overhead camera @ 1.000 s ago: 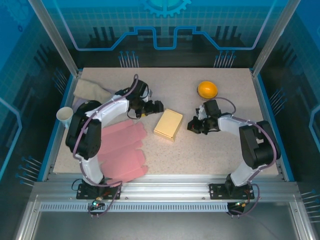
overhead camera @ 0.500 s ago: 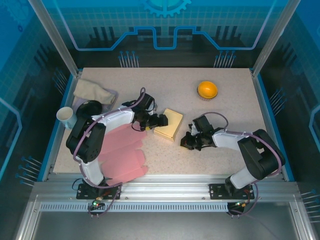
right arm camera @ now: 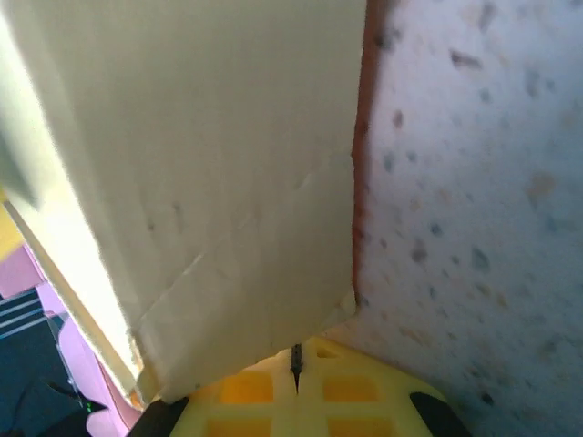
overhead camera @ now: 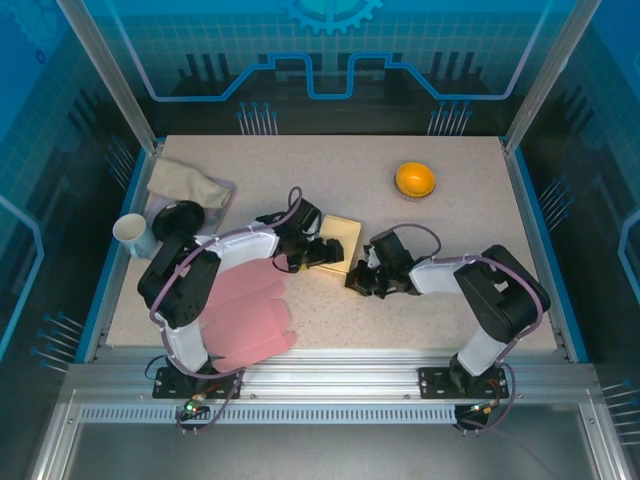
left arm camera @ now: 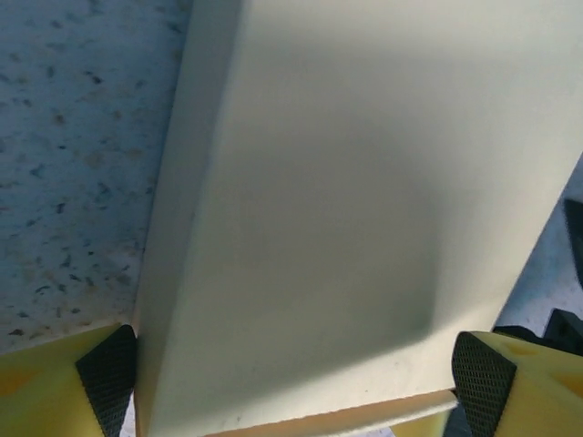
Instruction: Fold the paper box
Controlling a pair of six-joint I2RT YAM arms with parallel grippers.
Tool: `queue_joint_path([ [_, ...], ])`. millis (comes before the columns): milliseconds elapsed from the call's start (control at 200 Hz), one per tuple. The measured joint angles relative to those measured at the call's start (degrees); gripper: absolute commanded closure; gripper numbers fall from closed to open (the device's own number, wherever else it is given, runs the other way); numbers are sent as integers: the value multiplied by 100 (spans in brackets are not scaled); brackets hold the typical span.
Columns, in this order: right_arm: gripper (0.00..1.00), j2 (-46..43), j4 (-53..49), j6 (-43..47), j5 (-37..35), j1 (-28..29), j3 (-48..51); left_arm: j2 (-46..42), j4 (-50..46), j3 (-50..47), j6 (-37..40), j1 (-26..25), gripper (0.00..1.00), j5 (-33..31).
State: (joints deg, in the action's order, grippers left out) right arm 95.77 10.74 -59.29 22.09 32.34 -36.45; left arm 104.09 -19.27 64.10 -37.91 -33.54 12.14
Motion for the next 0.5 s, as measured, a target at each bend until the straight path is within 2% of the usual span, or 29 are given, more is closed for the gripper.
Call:
queue_joint_path([
  [170, 100, 138, 208, -140, -52, 0, -223, -11, 160, -90, -417, -39, 8, -310],
  [315, 100, 140, 164, -131, -94, 0, -256, -17, 129, -63, -437, -44, 8, -396],
  [500, 100, -55, -461, 240, -131, -2, -376, -9, -186, 116, -393, -72, 7, -428],
])
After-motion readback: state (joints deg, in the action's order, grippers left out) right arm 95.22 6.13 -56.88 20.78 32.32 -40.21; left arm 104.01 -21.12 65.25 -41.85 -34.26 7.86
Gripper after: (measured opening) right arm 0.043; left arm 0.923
